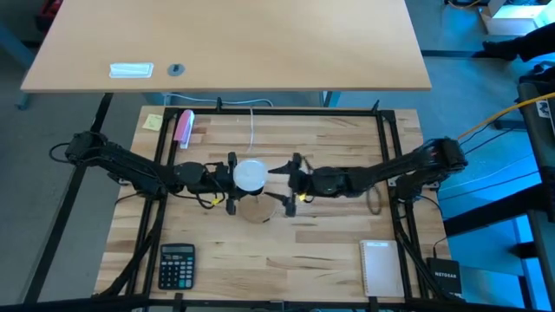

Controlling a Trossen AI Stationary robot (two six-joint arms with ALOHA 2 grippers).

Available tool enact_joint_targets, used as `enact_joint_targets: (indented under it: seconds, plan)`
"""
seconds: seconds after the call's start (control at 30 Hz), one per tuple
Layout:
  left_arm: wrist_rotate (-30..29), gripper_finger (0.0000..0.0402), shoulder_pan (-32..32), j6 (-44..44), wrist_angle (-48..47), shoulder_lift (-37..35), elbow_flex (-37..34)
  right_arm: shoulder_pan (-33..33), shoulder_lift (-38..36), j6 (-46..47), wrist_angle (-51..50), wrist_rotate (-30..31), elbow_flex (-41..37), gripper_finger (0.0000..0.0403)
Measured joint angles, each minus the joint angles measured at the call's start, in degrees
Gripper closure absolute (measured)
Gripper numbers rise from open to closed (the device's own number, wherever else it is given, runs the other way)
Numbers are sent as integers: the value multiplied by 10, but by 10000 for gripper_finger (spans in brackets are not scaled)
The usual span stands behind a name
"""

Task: Screw lightbulb
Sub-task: Insert the lightbulb into the desk lamp

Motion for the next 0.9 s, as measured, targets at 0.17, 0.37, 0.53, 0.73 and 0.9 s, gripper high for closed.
enact_joint_targets:
  seconds: [0.17,0.37,0.53,0.73,0.9]
  plan:
    - [0,269,0,0,-3,0,0,15,-75,-1,42,40,0,94]
    - [-1,269,0,-6,-5,0,0,-34,-69,-2,107,-54,59,105]
    - [-1,269,0,-6,-7,1,0,-62,-6,-16,-29,-105,185,174]
    - [-1,269,0,-6,-7,1,-1,-69,79,-29,-157,-140,311,297]
    - [-1,269,0,-6,-6,1,-1,-72,108,-28,-190,-172,341,386]
